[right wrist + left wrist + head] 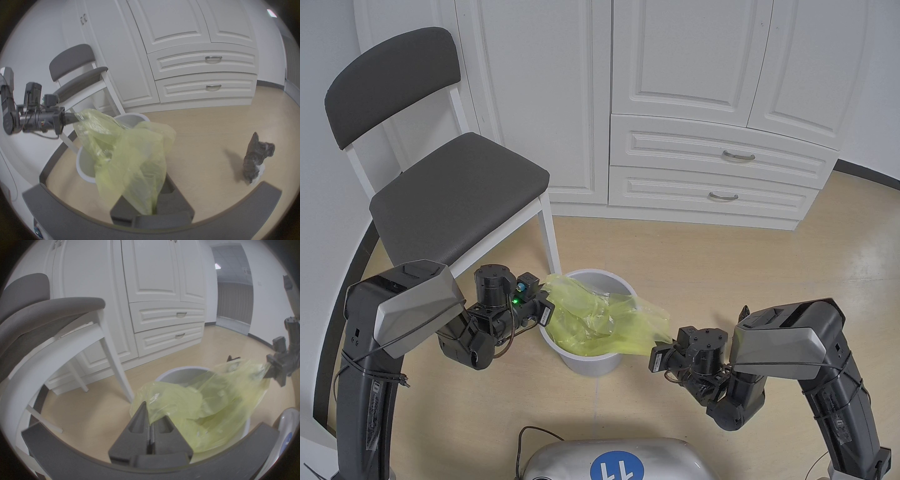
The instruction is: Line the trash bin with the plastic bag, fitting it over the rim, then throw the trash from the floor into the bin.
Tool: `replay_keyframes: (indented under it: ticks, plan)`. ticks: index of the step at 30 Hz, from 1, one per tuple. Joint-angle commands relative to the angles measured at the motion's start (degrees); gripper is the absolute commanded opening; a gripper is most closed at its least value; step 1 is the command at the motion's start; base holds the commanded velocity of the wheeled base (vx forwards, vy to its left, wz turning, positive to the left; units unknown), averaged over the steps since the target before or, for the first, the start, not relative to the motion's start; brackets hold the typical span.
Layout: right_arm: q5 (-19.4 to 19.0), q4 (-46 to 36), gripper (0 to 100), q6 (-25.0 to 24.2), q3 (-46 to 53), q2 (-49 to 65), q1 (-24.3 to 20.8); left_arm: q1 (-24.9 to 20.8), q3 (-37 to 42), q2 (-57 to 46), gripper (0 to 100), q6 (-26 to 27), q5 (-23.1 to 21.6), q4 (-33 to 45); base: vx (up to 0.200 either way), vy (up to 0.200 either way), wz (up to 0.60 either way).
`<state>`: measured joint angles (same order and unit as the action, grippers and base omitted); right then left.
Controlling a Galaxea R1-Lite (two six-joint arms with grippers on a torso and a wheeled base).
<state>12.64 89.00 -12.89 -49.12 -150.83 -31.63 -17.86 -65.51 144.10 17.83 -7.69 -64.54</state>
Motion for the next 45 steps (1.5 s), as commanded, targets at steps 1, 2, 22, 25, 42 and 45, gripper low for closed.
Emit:
replay_keyframes:
  ticks: [1,2,22,25,42,45]
  plan:
    - [-1.0,1.0,0,2.4,3.6,2.1,2.2,1.9,-0.1,-2.2,0,1.8,1.8,1.8,0.0,0.0,0.0]
    - [-2.0,1.0,0,3.1,4.1,1.9,2.6,2.0,-0.2,-2.6,0,2.1,3.1,2.7,0.0,0.0,0.0]
    - [-5.8,1.0,0,8.7,4.9,-3.1,7.0,4.9,-3.9,0.3,0,5.6,5.1,5.2,0.0,0.0,0.0]
    - [-5.8,1.0,0,8.9,4.8,-3.0,7.6,5.4,-4.3,0.3,0,5.6,5.1,5.8,0.0,0.0,0.0]
    - [-6.3,0.4,0,11.3,5.0,-2.0,10.7,7.5,-5.2,0.7,0,5.8,4.4,7.2,0.0,0.0,0.0]
    - [-7.5,0.6,0,11.6,6.1,-1.4,10.8,7.5,-4.8,0.5,0,5.8,4.0,7.3,0.0,0.0,0.0]
